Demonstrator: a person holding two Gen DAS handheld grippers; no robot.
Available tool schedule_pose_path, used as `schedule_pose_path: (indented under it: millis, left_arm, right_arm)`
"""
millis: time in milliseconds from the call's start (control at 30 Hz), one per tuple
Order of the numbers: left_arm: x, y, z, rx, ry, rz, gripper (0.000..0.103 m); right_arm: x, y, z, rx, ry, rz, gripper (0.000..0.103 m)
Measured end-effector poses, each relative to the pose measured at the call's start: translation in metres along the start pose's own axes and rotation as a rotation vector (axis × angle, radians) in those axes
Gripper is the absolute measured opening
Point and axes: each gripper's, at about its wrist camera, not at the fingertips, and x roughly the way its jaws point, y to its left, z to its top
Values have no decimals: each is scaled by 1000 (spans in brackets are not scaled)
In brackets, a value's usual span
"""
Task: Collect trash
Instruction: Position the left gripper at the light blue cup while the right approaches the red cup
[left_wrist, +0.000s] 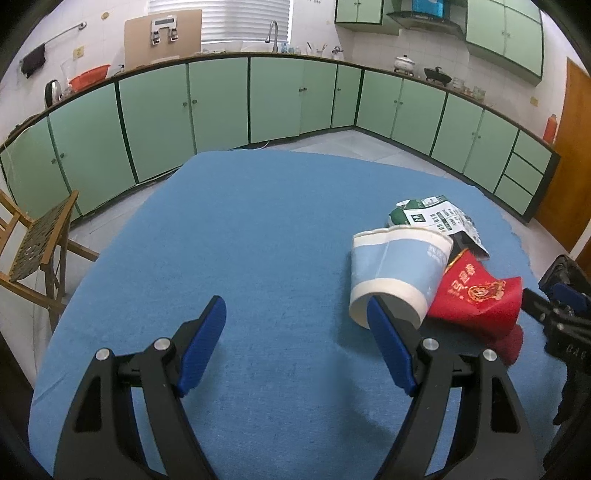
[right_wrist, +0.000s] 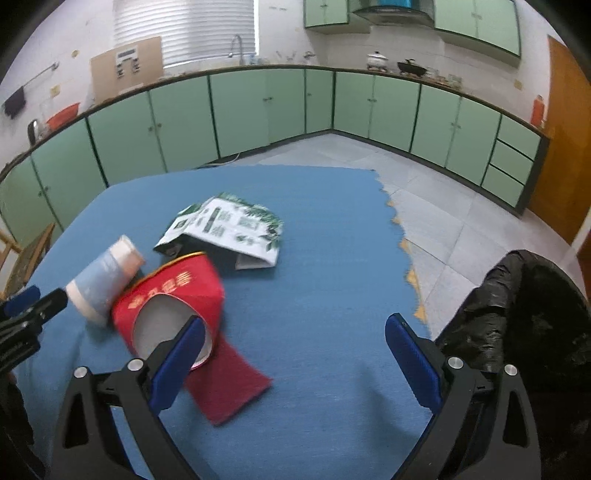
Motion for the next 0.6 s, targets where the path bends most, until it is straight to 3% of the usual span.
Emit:
schedule_pose_path:
  millis: [300,600]
  left_arm:
    - [1,9,-1,-7,6,13,76]
    - [5,17,-3,-21,13,21,76]
  right_arm:
    - [-12,35,-3,-81,-25,186,96]
    - [8,54,-3,-155,20,203,96]
